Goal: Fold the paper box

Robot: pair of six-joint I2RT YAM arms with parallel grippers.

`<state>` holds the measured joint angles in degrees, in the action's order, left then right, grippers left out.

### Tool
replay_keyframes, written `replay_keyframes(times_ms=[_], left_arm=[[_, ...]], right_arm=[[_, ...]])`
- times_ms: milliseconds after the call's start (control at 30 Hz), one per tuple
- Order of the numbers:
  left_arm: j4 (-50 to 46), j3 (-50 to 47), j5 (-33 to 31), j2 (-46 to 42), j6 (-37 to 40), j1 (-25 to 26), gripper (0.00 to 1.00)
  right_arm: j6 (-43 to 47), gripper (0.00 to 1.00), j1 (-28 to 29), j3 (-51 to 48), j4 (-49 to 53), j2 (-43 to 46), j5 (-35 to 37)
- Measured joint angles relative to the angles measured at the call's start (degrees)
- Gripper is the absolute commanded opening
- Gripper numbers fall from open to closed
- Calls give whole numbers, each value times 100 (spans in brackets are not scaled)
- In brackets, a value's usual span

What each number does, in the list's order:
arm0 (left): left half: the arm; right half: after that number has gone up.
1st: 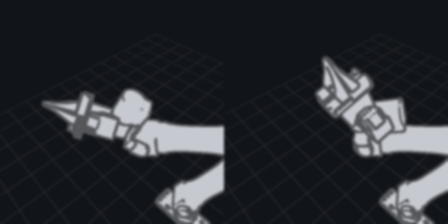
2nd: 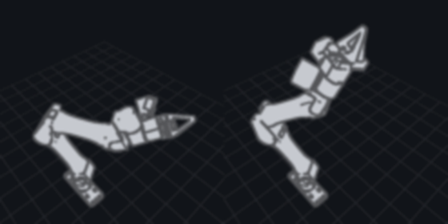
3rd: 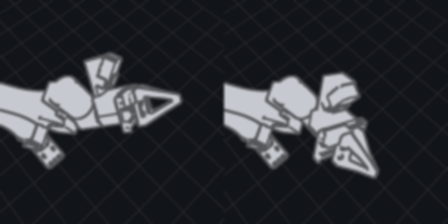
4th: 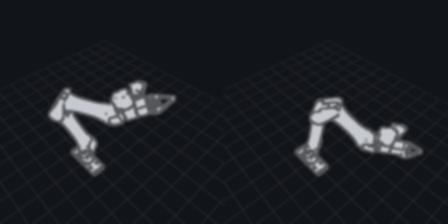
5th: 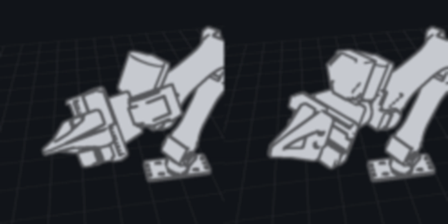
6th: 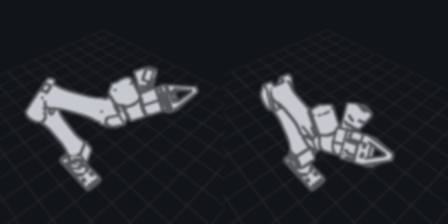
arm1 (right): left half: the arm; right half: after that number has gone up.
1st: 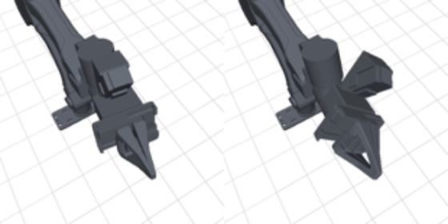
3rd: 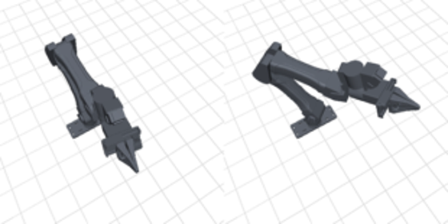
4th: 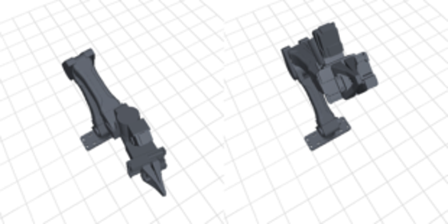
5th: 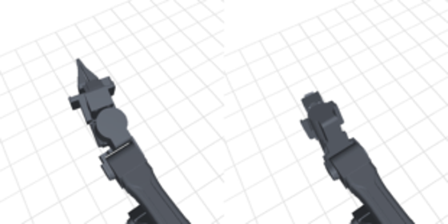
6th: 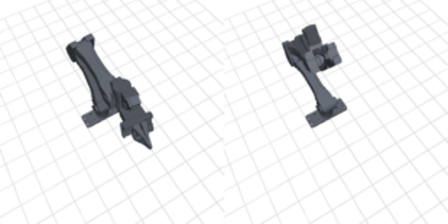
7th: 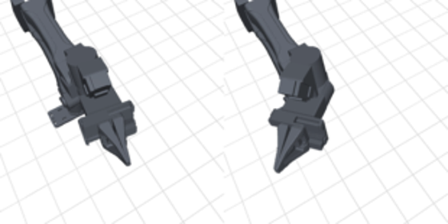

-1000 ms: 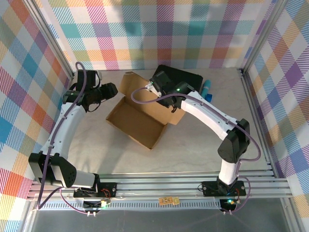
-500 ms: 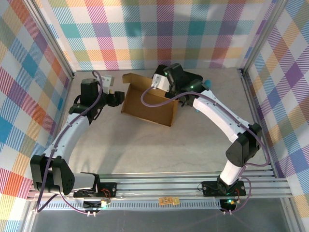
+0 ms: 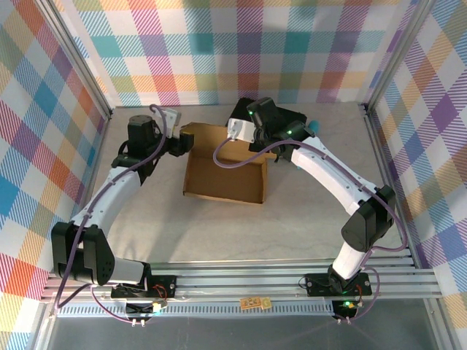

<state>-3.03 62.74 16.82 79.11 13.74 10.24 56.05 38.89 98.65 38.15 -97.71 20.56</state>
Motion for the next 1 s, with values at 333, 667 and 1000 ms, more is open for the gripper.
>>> replay_keyframes(times_ms=[333, 667, 1000], left_arm=[[-289, 424, -256, 442, 306, 245, 32], [-741, 728, -872, 570, 313, 662, 11], [-1051, 1128, -1967, 997, -671, 946, 0]], right_arm=[[13, 0, 0, 2, 0, -17, -26], [-44, 0, -15, 236, 24, -227, 39], [-629, 0, 138, 758, 400, -654, 374]])
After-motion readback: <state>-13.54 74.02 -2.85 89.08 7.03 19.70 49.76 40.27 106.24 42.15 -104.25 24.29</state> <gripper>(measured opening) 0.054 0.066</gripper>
